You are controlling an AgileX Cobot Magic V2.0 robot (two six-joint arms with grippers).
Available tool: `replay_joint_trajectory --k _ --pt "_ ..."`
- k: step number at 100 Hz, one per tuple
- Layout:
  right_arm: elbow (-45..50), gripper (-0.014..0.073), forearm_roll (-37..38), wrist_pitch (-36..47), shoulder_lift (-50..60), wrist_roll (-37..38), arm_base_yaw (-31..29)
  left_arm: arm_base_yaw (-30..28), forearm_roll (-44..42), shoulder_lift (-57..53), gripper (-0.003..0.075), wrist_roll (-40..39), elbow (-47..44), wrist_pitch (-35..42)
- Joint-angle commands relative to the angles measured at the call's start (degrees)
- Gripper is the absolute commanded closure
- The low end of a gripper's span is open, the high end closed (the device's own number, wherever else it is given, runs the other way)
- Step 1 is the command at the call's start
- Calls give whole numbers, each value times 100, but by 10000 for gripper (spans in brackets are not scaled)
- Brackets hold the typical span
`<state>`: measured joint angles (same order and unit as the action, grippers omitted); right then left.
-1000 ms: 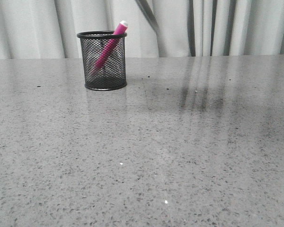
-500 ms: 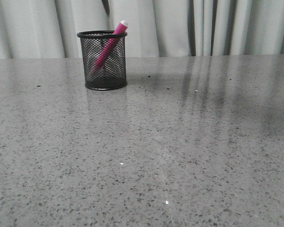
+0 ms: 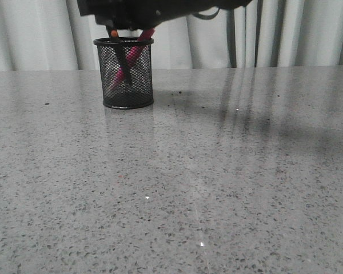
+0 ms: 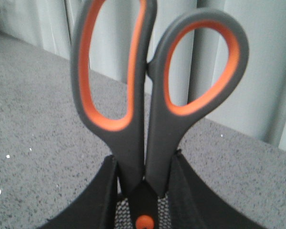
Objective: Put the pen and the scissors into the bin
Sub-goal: 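Lift the scissors with the right gripper and carry them over the cup, then lower the scissors blades-first into the cup and open the right gripper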
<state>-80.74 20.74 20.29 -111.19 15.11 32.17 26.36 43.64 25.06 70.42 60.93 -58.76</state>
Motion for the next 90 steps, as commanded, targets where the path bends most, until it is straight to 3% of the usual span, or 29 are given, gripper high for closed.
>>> replay_joint_trajectory --k 1,31,41,67,76,90 --pt "-180 664 -81 357 265 -38 -47 41 288 96 739 -73 98 306" --pt "-180 640 -148 227 265 -38 -47 41 288 96 739 -73 98 255" --pt "-180 540 -148 235 277 -38 -37 41 325 96 739 -73 98 235" --pt "-180 136 -156 235 451 -38 -37 41 463 84 739 -73 98 216" --pt "-180 84 -156 250 623 -38 -37 41 463 84 739 -73 98 216" --pt "-180 86 -156 257 1016 -38 -37 41 463 84 739 -73 91 207"
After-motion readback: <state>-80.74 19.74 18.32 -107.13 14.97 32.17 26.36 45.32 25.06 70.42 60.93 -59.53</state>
